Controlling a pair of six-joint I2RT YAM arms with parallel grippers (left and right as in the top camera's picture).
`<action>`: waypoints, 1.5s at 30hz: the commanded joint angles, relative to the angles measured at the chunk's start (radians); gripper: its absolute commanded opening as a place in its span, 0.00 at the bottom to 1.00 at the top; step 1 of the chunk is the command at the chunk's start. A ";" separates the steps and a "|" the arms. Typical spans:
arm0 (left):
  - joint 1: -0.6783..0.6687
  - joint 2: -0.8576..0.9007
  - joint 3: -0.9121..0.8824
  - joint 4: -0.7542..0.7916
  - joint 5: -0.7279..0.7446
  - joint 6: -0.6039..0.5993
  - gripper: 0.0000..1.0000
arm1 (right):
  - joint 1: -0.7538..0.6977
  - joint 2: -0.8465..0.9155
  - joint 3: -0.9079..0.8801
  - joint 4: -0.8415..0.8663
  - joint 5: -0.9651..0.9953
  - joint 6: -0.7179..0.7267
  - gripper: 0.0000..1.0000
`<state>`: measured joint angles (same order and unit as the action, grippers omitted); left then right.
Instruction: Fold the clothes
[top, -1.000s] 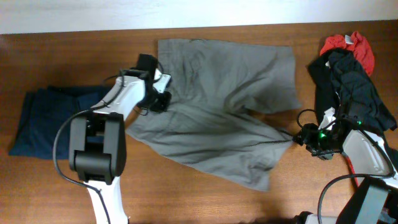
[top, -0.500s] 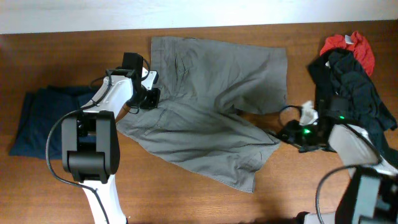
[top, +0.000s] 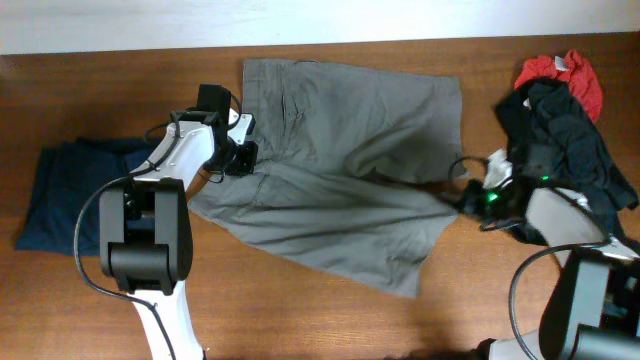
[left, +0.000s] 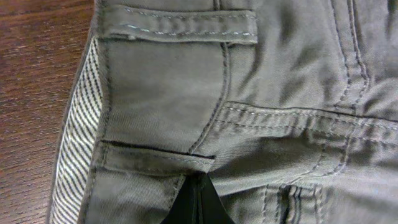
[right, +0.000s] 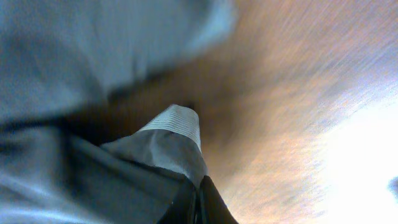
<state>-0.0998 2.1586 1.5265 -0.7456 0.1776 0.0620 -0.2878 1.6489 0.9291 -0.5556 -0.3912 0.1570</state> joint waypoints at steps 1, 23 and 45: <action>-0.002 0.072 -0.052 -0.010 -0.069 -0.009 0.00 | -0.065 0.000 0.075 0.012 -0.026 0.008 0.04; -0.002 0.072 -0.052 -0.003 -0.069 -0.008 0.02 | 0.058 0.000 0.025 -0.405 -0.138 -0.160 0.53; -0.002 0.072 0.101 -0.116 -0.069 0.022 0.13 | 0.359 -0.013 -0.214 -0.266 -0.031 -0.116 0.05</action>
<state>-0.1081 2.1895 1.6043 -0.8501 0.1619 0.0650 0.0525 1.6428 0.7387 -0.8215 -0.4507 0.0368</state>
